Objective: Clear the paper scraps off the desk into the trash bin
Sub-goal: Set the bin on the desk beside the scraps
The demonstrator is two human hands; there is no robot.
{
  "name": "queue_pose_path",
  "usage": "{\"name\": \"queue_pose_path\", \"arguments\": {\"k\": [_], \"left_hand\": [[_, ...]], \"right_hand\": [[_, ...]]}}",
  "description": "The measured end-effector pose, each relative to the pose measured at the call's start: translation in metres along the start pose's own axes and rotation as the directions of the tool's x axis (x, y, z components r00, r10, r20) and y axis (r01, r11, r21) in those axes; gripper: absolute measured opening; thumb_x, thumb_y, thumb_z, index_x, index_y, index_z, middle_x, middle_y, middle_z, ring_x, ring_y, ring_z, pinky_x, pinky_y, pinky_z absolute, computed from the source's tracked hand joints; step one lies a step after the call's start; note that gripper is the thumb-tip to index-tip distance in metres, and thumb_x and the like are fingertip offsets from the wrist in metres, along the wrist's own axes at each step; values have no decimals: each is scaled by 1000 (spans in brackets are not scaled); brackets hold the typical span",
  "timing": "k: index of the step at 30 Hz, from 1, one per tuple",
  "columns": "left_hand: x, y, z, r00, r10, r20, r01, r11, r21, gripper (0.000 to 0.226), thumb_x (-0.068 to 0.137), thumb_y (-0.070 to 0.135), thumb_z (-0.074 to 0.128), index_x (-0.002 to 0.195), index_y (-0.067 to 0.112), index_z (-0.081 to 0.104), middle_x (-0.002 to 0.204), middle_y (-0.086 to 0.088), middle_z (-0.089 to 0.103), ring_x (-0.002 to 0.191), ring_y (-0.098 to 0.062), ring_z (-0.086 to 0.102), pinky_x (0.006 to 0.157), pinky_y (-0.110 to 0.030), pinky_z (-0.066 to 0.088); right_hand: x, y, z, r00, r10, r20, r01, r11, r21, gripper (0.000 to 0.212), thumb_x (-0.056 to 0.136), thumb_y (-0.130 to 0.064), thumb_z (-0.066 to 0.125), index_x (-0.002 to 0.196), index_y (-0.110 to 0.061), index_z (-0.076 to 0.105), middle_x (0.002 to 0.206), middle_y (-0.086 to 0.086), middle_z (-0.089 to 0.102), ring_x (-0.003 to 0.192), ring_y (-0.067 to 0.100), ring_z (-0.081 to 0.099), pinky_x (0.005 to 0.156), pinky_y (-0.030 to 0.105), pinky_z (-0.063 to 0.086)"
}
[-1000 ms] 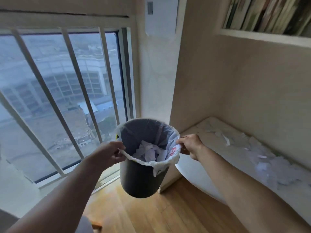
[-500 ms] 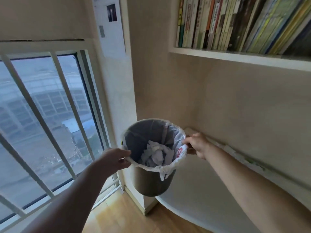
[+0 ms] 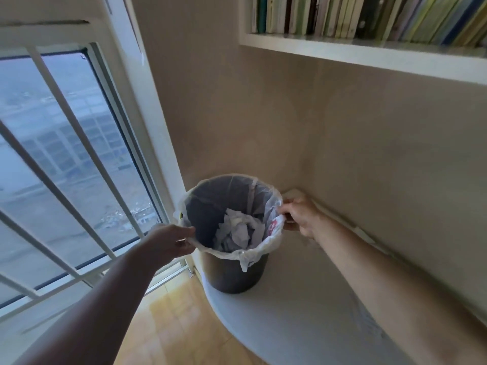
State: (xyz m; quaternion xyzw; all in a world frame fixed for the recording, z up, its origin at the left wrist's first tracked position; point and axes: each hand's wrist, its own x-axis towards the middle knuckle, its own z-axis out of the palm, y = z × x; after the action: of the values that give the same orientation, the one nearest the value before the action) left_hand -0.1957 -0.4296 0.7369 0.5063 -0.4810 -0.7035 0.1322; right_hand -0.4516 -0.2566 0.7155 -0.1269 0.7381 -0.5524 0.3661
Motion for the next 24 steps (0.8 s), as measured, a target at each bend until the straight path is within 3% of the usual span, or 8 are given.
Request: {"name": "queue_pose_path", "arguments": {"k": [2,6,9,12,15,18,20,24], "left_hand": [[1,-2,0,1000,-9,-6,9,1000,-14,13,83,-9,68,92,-11,60,93,-23,56,65,-27,66,50,-31,59],[-4,-4,-4,999,-6,42,7,999,-33,26,85,-3,69,107,-13,60,99,-24,58,88,-33,64,69,-39,60],[-9,0,-8,999,45,-4,-44,984,171,29,82,13,76,97,-8,65,103,-22,61,90,-36,66,70,-45,63],[-17,10,-6,932,306,-196,-209,892,400,31,82,26,76,87,-4,67,92,-20,66,77,-32,65,70,-49,61],[-32,27,7,820,521,-236,-378,804,459,42,73,30,77,105,7,64,88,-11,69,76,-29,68,71,-52,61],[-60,42,41,855,516,-49,-487,833,262,26,78,14,72,99,10,58,82,-8,62,70,-27,63,56,-41,58],[-83,44,69,877,471,94,-480,857,185,14,84,8,67,94,13,59,84,-11,62,69,-25,63,50,-35,57],[-118,24,117,871,356,337,-402,913,74,28,88,4,62,116,5,58,102,-20,66,81,-33,70,58,-44,63]], "right_hand": [[2,1,-1,1000,-5,2,5,1000,4,13,79,-2,64,93,-3,66,81,17,68,62,25,66,55,31,55],[0,1,0,1000,-11,13,11,1000,20,16,81,-6,67,97,-5,64,79,15,66,58,23,64,49,27,53],[-11,-1,-6,1000,-24,0,24,998,65,14,84,-17,68,95,-11,63,83,12,67,63,21,63,51,27,52],[-31,4,-22,995,-28,-100,35,997,73,11,88,-21,65,95,-12,64,77,4,63,66,18,60,57,30,51],[-52,22,-39,984,9,-178,10,995,104,9,88,-20,65,94,-15,61,76,2,55,65,17,55,56,29,49],[-77,39,-52,972,58,-228,-20,986,164,5,89,-17,64,88,-15,60,77,3,56,65,19,55,58,32,50],[-96,48,-59,964,59,-259,-14,985,173,5,88,-16,64,86,-14,60,78,4,57,65,20,56,57,32,50],[-129,72,-77,941,60,-333,-8,988,156,7,87,-15,65,83,-14,59,73,7,58,60,21,55,54,29,46]]}}
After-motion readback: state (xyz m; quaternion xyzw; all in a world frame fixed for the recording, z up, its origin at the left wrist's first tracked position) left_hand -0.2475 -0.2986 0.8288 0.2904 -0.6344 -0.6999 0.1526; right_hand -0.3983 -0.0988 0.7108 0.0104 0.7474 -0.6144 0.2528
